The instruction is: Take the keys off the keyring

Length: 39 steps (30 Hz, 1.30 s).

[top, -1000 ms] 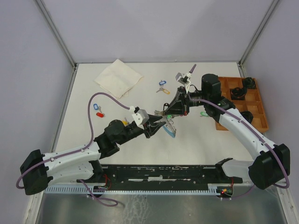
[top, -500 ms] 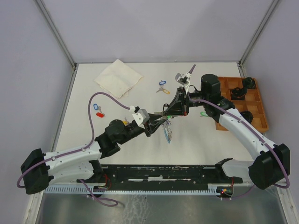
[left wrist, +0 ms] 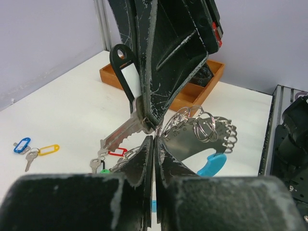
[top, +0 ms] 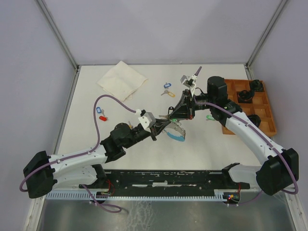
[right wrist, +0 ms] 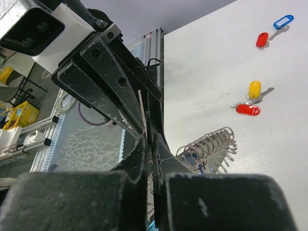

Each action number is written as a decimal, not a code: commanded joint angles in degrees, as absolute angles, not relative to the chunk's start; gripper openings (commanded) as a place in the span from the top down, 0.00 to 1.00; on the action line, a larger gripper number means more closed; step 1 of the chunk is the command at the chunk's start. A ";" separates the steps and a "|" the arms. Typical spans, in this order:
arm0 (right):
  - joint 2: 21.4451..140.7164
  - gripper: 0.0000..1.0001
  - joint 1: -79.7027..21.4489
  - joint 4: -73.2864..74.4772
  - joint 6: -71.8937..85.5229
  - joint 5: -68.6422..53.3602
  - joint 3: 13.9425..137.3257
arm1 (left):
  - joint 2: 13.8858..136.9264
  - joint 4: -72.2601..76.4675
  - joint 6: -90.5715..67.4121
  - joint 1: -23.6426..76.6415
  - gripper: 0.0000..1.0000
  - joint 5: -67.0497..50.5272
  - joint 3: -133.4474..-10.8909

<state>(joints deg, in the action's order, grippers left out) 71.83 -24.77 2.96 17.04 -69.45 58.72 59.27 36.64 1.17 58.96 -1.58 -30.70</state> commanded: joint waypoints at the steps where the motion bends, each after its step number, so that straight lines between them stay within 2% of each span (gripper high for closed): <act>1: 69.81 0.99 -25.14 0.82 16.79 -71.41 61.80 | 58.83 39.99 3.26 59.11 0.97 -1.92 -32.86; 7: 69.75 0.99 -25.07 5.61 13.00 -70.64 63.15 | 57.25 40.61 4.64 59.09 0.97 -2.90 -31.76; 12: 69.75 0.99 -24.53 7.37 11.30 -68.70 63.44 | 55.86 47.45 4.44 59.09 0.97 -2.73 -28.00; 19: 71.09 0.99 -24.29 -9.86 23.76 -68.68 57.40 | 58.12 57.70 2.12 59.13 0.97 -4.01 -26.09; 29: 72.82 0.99 -24.09 -23.63 34.97 -67.83 52.94 | 60.93 72.69 -1.12 59.06 0.97 0.45 -21.75; 39: 73.27 0.99 -23.27 -45.22 51.69 -60.94 45.44 | 64.75 86.60 -3.32 59.20 0.97 5.47 -19.40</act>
<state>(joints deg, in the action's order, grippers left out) 72.86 -24.21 -29.47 42.89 -65.52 48.60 63.61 71.48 -0.91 58.98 1.98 -18.81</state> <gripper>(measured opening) 0.026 0.036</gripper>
